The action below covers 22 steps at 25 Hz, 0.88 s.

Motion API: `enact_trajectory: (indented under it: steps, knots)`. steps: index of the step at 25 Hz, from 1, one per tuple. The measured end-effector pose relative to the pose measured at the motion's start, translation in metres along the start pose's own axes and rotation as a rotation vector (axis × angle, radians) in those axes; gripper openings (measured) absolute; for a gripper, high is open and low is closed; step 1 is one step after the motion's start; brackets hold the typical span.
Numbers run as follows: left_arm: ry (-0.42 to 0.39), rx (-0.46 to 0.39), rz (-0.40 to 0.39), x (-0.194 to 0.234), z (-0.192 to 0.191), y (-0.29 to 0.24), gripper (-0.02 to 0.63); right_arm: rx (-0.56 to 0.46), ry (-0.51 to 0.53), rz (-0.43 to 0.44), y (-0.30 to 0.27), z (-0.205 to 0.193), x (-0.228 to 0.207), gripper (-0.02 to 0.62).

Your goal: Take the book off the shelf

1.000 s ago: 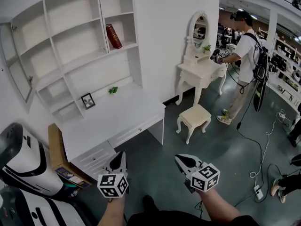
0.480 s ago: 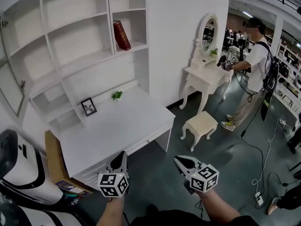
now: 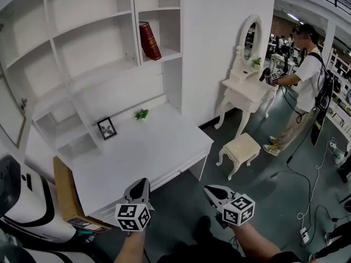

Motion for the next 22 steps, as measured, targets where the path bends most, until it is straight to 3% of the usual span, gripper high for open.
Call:
enact_trajectory:
  steps: [7,22]
  knots:
    - [-0.008,0.024,0.024,0.019,0.005,-0.043,0.009,-0.011,-0.014,0.042,-0.048,0.007,-0.037,0.014]
    - [-0.017,0.018,0.139,0.037,0.057,-0.178,0.009,-0.039,-0.003,0.201,-0.156,0.057,-0.165,0.014]
Point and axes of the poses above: the fingertips, and each gripper's own axes: y backward along the fingers, x to its left, z out of its top, the point moved 5 cm from there along y, backward along the fingers, and after that the axes turned 9 degrees about y, right-handed, at the moved point
